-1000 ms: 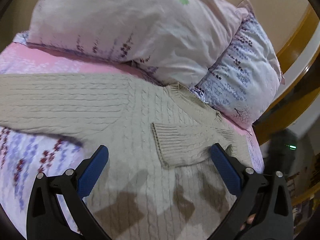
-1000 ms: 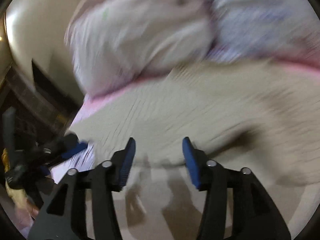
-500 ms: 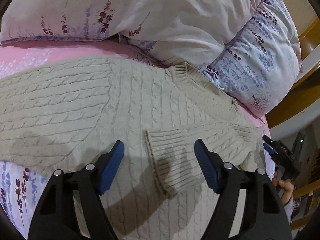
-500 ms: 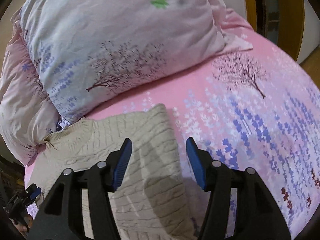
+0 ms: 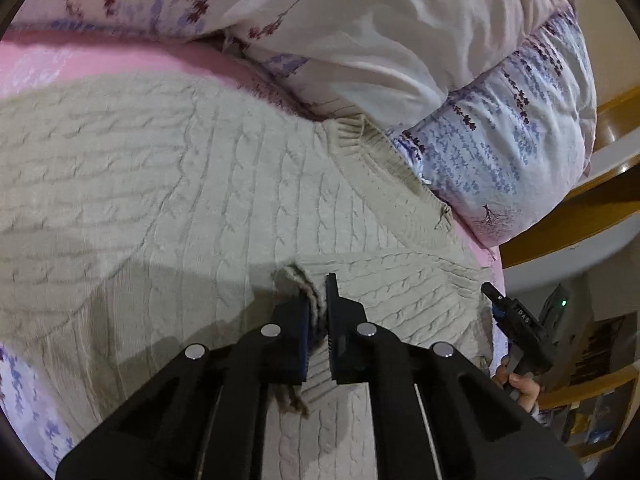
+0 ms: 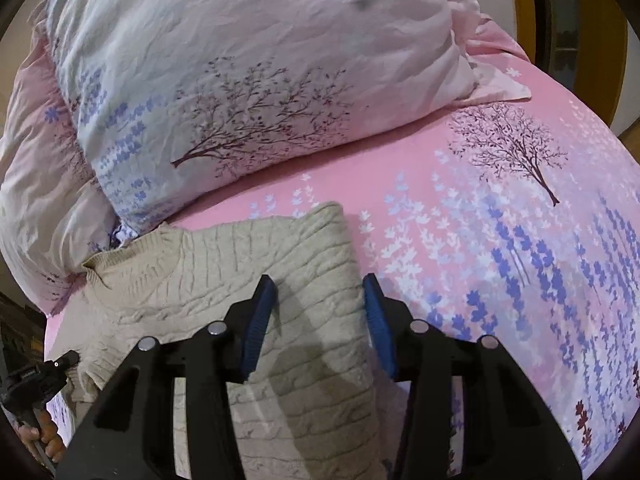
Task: Fold small clothes
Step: 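Grasp the other sleeve cuff with the left gripper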
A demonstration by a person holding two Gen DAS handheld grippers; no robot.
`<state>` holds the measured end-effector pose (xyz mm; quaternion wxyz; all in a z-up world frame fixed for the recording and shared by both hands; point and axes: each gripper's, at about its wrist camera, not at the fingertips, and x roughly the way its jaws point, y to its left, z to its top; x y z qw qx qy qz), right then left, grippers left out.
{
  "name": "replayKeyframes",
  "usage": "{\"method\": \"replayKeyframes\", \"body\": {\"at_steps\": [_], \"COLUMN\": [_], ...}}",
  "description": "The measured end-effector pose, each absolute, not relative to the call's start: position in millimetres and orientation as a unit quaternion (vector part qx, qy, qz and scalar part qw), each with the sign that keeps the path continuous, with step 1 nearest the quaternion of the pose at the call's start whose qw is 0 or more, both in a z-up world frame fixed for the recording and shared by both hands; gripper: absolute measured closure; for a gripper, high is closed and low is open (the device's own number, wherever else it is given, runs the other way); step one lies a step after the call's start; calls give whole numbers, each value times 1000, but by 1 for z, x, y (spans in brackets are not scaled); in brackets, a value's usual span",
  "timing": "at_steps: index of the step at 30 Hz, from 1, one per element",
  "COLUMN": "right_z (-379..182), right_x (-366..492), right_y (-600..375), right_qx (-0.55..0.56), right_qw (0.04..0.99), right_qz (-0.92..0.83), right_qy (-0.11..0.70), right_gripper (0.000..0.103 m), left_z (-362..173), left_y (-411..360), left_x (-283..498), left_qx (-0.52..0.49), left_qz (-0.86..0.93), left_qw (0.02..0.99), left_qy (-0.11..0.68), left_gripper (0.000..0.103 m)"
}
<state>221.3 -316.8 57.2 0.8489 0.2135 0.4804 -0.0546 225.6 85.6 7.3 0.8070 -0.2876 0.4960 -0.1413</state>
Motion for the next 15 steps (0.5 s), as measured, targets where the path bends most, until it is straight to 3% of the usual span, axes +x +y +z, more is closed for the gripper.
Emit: {"method": "replayKeyframes", "body": {"at_steps": [5,6,7,15], "right_z": [55,56,57,61], "right_x": [223,223,224,223], "right_y": [-317,-315,-312,-336], "right_qx": [202,193,187,229], "right_qw": [852,855,860,863], "right_qz": [-52,-47,-40,-66], "right_qy": [481,478,474,445], "right_gripper": [62,82,93,95], "left_z": [26,33,38,52], "left_y": [83,84,85,78], "left_x": [233,236,238,260], "left_qx": [-254,-245,-241,-202], "left_qz": [-142,-139,-138,-119], "left_qw": [832,840,846,871], "left_qy": [472,463,456,433], "left_gripper": [97,97,97,98]}}
